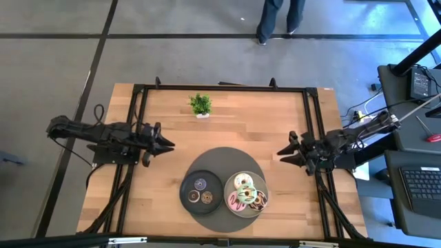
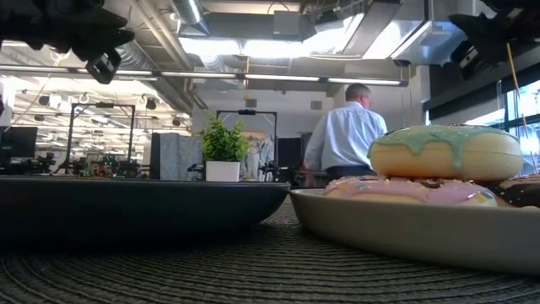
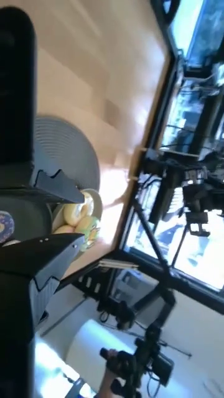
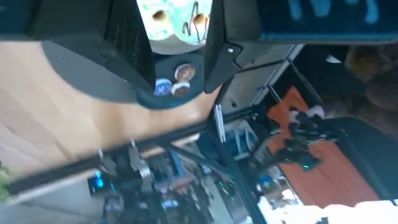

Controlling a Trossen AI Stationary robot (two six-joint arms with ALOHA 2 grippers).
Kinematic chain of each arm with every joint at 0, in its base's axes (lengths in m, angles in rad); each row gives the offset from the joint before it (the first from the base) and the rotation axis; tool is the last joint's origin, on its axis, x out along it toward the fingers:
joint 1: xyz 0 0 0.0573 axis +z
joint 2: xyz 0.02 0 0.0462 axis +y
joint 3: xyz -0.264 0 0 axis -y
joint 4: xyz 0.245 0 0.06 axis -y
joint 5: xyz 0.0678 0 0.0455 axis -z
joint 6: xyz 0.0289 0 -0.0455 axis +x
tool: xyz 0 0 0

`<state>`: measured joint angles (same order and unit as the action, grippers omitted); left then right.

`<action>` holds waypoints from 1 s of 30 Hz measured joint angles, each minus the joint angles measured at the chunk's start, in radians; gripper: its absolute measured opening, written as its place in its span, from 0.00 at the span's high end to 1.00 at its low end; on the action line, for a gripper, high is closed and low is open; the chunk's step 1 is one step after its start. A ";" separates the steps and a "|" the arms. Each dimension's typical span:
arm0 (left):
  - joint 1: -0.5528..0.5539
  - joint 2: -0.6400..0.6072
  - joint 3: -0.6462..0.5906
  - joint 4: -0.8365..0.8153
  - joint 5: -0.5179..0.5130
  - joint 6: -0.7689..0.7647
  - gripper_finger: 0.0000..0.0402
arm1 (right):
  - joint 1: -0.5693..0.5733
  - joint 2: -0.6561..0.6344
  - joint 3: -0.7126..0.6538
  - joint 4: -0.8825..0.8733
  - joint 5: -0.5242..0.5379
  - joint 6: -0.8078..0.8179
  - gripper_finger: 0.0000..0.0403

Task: Pick & Place donuts
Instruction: Return to Home Position

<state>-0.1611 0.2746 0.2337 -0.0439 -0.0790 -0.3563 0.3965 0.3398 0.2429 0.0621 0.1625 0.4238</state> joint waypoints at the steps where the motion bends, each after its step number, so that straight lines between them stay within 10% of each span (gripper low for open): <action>1: 0.008 -0.021 -0.013 0.003 0.001 0.002 0.79 | 0.000 -0.023 -0.017 0.012 0.000 -0.016 0.66; 30: 0.246 -0.272 -0.225 0.064 0.064 0.010 0.80 | -0.001 -0.339 -0.147 0.011 -0.042 -0.218 0.66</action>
<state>0.0850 0.0028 0.0086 0.0202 -0.0149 -0.3461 0.3958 0.0010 0.0961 0.0731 0.1200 0.2061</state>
